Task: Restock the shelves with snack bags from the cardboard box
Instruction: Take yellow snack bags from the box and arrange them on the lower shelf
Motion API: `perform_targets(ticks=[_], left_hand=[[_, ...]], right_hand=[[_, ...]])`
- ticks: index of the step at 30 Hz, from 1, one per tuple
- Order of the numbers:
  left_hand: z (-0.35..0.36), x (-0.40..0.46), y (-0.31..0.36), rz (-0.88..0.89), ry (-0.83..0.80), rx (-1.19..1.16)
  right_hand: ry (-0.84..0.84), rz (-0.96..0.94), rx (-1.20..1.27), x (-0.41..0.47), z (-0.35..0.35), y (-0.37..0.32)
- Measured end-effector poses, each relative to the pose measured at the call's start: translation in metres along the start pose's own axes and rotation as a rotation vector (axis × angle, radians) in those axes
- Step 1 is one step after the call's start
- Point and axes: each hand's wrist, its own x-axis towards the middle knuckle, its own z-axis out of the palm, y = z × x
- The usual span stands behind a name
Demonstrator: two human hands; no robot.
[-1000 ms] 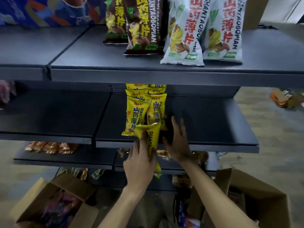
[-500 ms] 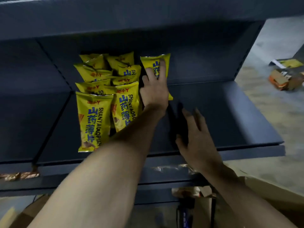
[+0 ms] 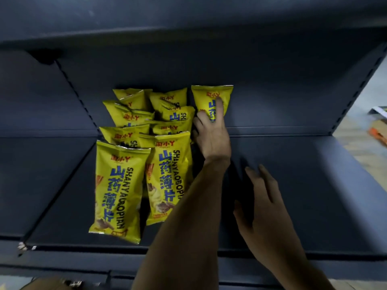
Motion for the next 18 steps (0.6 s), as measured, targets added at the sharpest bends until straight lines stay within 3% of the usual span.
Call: perform_targets(ticks=[4,11,15,18], left_hand=[[0.002,0.000,0.005,-0.001,-0.002,-0.019],[-0.012,-0.043,0.029,-0.109,-0.196,-0.049],[-0.052,-0.073,0.029,0.049,-0.231,-0.051],[-0.096,-0.078,0.019,0.244,-0.381,-0.108]], right_hand=[[0.019,0.003,-0.035,-0.004,-0.001,0.000],[-0.008,0.050,0.010,-0.006,-0.006,-0.003],[-0.015,0.147,0.103,-0.012,-0.018,-0.010],[0.047,0.065,0.147,-0.016,-0.027,-0.016]])
